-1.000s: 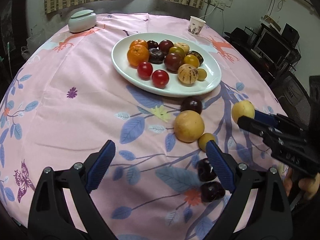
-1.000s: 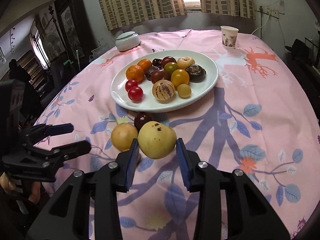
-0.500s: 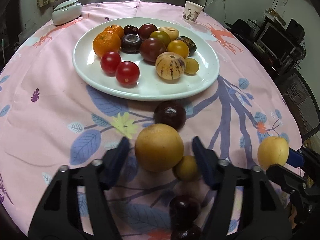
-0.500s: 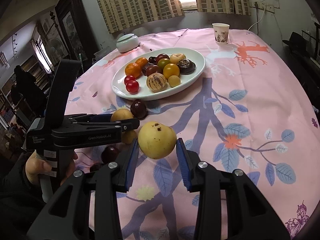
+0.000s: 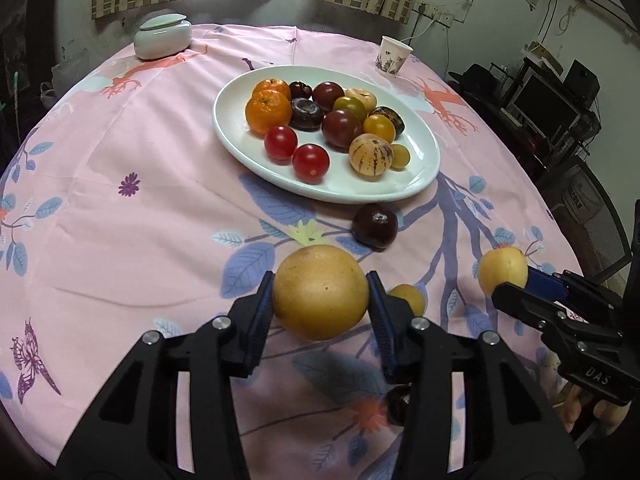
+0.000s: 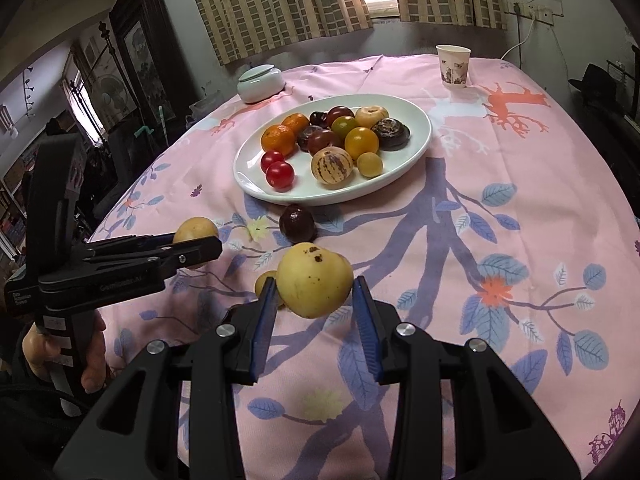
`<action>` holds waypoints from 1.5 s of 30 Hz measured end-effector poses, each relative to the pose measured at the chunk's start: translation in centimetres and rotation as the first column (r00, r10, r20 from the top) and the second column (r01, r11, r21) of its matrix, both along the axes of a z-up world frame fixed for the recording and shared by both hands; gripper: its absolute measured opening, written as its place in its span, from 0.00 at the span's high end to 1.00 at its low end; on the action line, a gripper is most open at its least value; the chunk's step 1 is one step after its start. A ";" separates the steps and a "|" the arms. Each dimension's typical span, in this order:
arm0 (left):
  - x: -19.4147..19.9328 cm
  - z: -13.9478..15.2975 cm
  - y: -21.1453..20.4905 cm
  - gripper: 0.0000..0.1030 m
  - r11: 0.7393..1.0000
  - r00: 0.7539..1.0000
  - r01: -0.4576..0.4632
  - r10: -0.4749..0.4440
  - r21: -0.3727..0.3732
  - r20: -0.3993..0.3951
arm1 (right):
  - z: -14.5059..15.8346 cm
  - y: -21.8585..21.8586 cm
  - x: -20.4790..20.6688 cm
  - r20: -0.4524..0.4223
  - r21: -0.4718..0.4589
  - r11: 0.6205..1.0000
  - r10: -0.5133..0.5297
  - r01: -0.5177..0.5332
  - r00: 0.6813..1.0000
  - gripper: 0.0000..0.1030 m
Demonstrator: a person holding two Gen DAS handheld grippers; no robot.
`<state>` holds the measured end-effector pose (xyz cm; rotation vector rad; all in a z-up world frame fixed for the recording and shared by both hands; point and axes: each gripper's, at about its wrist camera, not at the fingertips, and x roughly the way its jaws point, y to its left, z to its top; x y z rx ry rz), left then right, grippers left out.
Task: Organize fruits
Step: 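Carry the grapefruit and pear onto the white plate and open both grippers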
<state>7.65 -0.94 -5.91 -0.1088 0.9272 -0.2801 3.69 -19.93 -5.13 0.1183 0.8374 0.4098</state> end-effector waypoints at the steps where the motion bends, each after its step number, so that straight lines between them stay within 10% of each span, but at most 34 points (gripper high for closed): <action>1: -0.1 0.1 0.3 0.56 1.000 1.000 0.000 0.000 0.000 0.003 | 0.0 0.3 0.2 0.000 -0.004 1.000 0.001 -0.001 1.000 0.62; 23: 10.1 5.5 -0.4 0.55 0.999 0.999 0.036 -0.036 0.018 -0.002 | 3.4 0.2 7.5 0.029 -0.076 0.996 -0.044 0.046 0.999 0.62; 45: 16.6 1.8 -3.6 0.55 0.998 0.996 0.024 -0.020 0.052 -0.091 | -0.2 -1.2 16.9 -0.059 -0.103 0.990 -0.098 0.091 0.993 0.63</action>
